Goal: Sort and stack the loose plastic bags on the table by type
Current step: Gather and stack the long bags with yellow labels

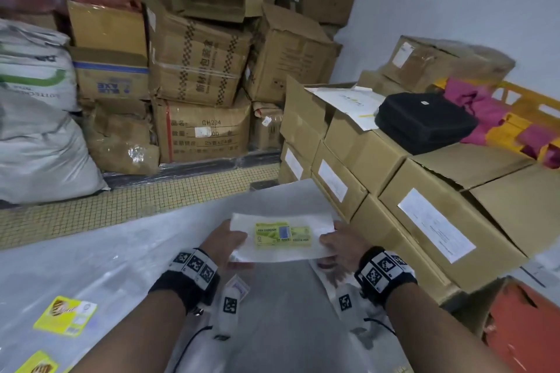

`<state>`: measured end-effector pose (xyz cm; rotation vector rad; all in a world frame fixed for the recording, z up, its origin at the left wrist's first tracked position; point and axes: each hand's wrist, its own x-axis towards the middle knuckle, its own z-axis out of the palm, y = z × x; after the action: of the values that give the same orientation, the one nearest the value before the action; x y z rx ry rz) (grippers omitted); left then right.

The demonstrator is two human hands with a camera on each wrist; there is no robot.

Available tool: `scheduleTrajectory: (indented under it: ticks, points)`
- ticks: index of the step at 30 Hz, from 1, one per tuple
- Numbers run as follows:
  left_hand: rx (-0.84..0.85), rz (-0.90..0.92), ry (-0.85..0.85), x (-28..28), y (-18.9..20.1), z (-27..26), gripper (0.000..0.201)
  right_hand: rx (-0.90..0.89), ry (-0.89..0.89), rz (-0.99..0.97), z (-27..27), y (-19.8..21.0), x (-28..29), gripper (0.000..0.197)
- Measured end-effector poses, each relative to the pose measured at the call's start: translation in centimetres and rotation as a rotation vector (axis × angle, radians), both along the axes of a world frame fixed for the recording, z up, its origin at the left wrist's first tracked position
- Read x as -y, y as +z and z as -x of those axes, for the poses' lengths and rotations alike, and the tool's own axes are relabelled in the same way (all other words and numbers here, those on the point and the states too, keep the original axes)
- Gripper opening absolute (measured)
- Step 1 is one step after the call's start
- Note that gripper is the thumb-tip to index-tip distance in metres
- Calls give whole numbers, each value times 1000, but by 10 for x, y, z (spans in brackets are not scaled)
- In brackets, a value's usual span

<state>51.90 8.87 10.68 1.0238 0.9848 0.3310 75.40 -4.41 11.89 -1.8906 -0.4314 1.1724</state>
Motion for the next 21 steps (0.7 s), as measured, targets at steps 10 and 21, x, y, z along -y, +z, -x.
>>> scheduleTrajectory:
  ticks: [10, 21]
  points:
    - [-17, 3, 153, -46, -8, -103, 22, 74, 148, 57, -113, -14, -87, 30]
    - [-254, -28, 266, -96, -71, -195, 31, 324, 491, 204, -201, -68, -172, 42]
